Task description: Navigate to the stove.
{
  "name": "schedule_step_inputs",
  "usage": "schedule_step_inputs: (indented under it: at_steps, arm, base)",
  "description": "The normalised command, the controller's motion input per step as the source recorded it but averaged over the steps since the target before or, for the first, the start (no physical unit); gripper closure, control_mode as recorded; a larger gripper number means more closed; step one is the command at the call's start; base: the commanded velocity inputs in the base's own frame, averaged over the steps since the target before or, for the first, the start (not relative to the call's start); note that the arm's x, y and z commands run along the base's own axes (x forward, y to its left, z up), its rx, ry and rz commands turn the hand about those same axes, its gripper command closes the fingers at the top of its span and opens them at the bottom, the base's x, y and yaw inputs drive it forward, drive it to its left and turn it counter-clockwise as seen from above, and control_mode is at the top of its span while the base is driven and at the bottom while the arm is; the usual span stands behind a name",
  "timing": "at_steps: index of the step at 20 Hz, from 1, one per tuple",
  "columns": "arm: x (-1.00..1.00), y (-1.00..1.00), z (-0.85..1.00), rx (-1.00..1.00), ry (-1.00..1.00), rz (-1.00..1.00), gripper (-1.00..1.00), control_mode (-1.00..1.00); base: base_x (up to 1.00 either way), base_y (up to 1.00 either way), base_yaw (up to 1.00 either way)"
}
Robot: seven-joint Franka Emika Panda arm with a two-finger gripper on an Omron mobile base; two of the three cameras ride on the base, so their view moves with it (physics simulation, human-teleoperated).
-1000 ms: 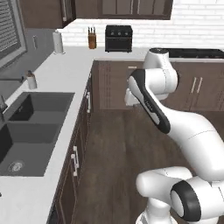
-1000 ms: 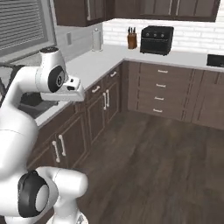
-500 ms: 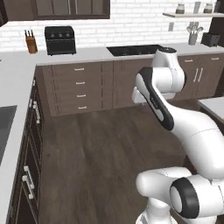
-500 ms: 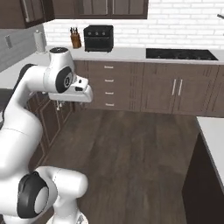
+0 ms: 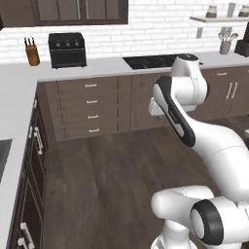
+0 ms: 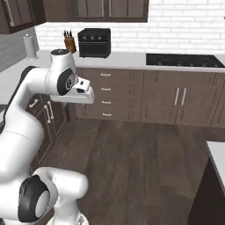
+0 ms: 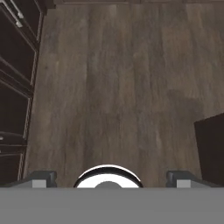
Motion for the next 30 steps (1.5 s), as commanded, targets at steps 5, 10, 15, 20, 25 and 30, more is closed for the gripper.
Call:
schedule_step_inputs:
  at_steps: [5, 10, 15, 20, 25, 30]
  arm:
    - [0.00, 0.00, 0.00, 0.00, 0.00, 0.00, -1.00, 1.00]
    - [0.00, 0.00, 0.00, 0.00, 0.00, 0.00, -1.00, 1.00]
    - [0.00, 0.00, 0.00, 0.00, 0.00, 0.00, -1.00, 1.00]
    - [0.00, 0.00, 0.00, 0.00, 0.00, 0.00, -1.00, 1.00]
    - [0.00, 0.00, 0.00, 0.00, 0.00, 0.00, -1.00, 1.00]
    - [0.00, 0.00, 0.00, 0.00, 0.00, 0.00, -1.00, 1.00]
  base:
    - [1.00, 0.00, -0.01]
    - [1.00, 0.00, -0.03]
    - [1.00, 0.00, -0.03]
    - [1.00, -0.02, -0.03]
    - [1.00, -0.19, -0.05]
    - [0.96, -0.83, -0.09]
